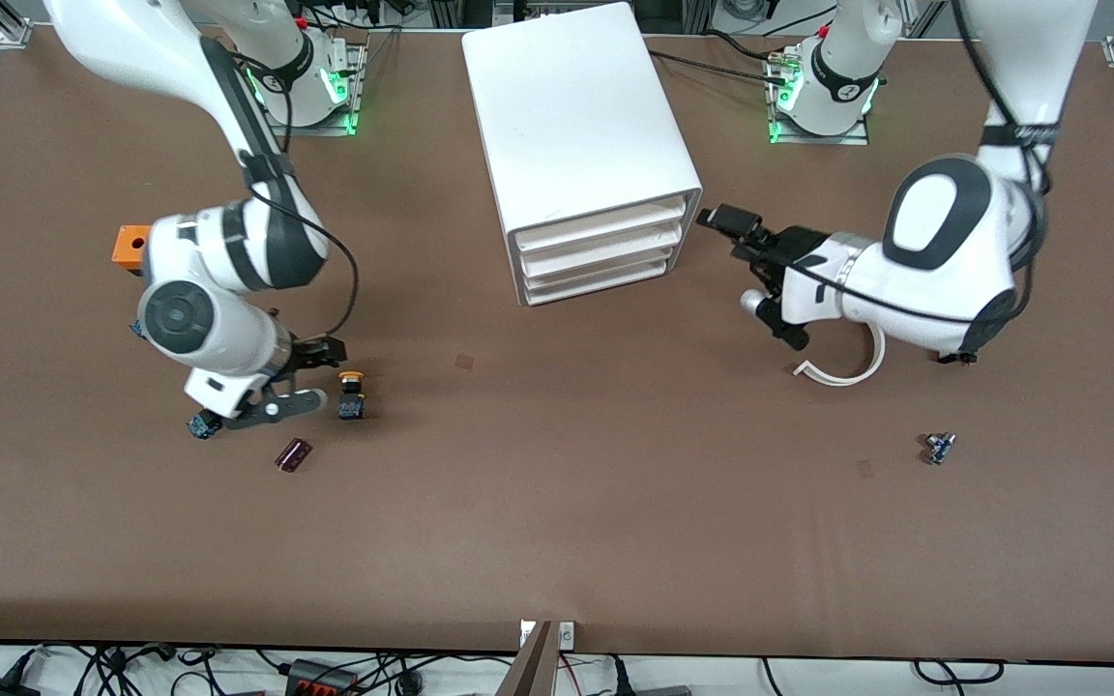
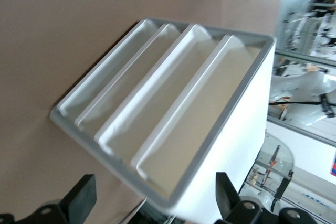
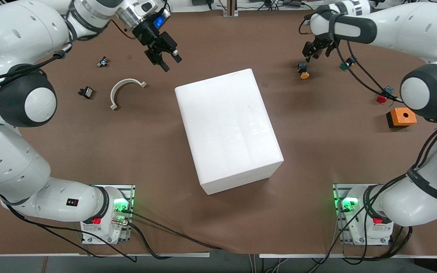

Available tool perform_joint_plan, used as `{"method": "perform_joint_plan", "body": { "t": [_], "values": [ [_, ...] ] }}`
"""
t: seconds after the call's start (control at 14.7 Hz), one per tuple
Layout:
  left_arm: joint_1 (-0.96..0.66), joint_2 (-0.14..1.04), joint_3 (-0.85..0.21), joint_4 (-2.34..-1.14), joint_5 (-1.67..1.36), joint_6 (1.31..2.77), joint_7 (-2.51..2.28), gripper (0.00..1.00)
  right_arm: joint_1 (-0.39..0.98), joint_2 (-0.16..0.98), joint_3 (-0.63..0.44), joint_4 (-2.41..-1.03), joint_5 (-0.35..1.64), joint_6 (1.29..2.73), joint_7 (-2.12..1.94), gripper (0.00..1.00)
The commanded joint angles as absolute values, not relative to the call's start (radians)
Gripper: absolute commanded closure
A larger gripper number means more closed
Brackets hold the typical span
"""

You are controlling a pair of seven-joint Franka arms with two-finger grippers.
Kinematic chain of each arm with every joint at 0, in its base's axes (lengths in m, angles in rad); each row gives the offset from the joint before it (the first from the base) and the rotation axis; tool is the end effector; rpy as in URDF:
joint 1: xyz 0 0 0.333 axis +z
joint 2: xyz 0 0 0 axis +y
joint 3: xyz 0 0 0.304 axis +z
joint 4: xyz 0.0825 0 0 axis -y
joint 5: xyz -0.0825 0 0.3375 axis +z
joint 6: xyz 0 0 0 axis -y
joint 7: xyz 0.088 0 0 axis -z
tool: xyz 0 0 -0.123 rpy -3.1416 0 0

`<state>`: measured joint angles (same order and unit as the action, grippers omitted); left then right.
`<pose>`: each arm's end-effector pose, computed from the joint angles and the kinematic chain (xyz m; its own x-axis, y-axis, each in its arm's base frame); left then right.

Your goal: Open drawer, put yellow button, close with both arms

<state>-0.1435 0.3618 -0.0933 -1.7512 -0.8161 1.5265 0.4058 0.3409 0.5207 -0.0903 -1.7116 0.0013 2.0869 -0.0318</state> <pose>0.5070 -0.2127 0.3715 0.8257 -0.5106 -0.2398 -0.1228 -0.5776 0.8070 0.5889 0.1559 0.2801 0.9489 0.2806 -0.1443 0.2888 -0.9566 0.0393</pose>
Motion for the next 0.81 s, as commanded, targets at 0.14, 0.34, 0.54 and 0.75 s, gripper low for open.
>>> {"method": "perform_joint_plan", "body": {
  "t": [0.14, 0.34, 0.54, 0.75],
  "values": [
    [-0.149, 0.344, -0.094, -1.926, -1.017, 1.624, 0.659, 0.09, 0.35, 0.595, -0.098, -1.695, 0.023, 2.17, -0.025, 0.0],
    [-0.162, 0.345, -0.097, -1.992, -1.086, 1.632, 0.785, 0.24, 0.348, 0.636, -0.1, -1.694, 0.081, 2.221, -0.026, 0.0],
    [-0.172, 0.347, -0.11, -2.025, -1.112, 1.661, 0.834, 0.3, 0.35, 0.676, -0.1, -1.675, 0.095, 2.243, -0.026, 0.0],
    [-0.178, 0.371, -0.127, -2.045, -1.135, 1.677, 0.899, 0.37, 0.351, 0.698, -0.1, -1.671, 0.095, 2.26, -0.026, 0.0]
  ]
}}
